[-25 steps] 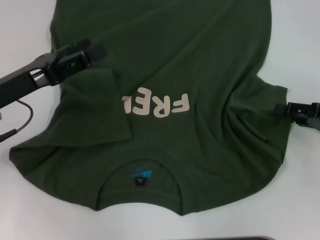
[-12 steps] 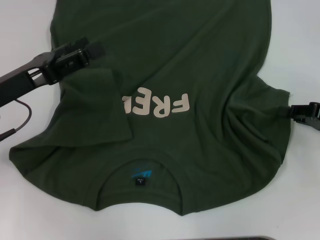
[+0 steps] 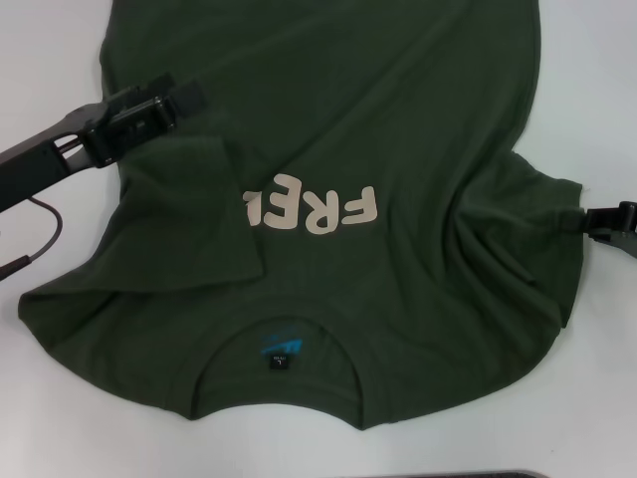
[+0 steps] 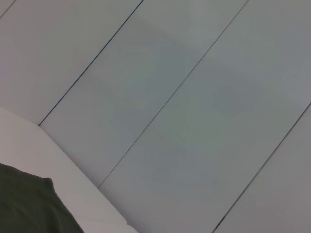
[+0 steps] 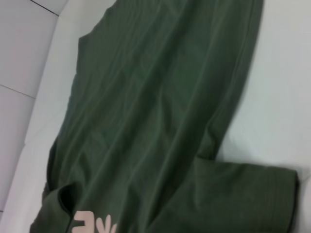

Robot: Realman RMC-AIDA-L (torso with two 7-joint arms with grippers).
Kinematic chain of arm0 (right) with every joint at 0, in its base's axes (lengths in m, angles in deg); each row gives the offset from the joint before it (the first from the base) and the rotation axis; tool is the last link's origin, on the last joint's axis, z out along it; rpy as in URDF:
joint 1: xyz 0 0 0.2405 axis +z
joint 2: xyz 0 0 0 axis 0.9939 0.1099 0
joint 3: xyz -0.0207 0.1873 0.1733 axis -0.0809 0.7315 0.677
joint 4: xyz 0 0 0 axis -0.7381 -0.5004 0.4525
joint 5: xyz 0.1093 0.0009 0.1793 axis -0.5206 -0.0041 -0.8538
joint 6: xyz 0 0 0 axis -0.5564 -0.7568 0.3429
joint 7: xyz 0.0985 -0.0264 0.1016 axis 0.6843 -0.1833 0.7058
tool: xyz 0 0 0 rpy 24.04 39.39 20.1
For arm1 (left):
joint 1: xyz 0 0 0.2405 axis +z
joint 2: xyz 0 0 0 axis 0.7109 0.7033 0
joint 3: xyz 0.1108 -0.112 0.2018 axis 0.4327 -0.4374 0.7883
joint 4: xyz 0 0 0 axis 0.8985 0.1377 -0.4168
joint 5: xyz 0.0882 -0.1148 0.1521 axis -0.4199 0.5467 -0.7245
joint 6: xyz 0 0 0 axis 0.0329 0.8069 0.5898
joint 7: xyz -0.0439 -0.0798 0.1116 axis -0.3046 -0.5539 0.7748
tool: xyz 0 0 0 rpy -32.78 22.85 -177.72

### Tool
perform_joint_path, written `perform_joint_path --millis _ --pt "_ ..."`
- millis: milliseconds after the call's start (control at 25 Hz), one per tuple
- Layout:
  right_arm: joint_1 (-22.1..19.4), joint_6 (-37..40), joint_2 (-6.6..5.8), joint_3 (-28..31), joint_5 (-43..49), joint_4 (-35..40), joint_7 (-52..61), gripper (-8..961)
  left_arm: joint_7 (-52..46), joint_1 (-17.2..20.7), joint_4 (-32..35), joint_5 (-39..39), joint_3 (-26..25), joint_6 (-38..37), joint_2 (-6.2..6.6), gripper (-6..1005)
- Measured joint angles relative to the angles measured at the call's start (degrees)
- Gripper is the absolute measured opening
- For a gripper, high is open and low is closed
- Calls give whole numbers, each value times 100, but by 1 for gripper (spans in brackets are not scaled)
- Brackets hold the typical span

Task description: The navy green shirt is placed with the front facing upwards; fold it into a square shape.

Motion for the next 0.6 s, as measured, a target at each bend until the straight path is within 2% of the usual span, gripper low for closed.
perform_joint_path --millis 280,480,520,600 --pt "171 333 48 -35 -311 0 -103 14 -3 -12 -7 -1 0 19 0 959" --pt "506 402 175 -51 -337 -14 -105 13 -3 -28 -9 -4 14 58 0 959" --pt "654 374 237 -95 -327 -38 -106 14 -4 -30 -10 -4 15 67 0 959" --pt "714 344 260 -132 -323 -46 -103 14 -3 -30 -15 -13 15 80 2 959"
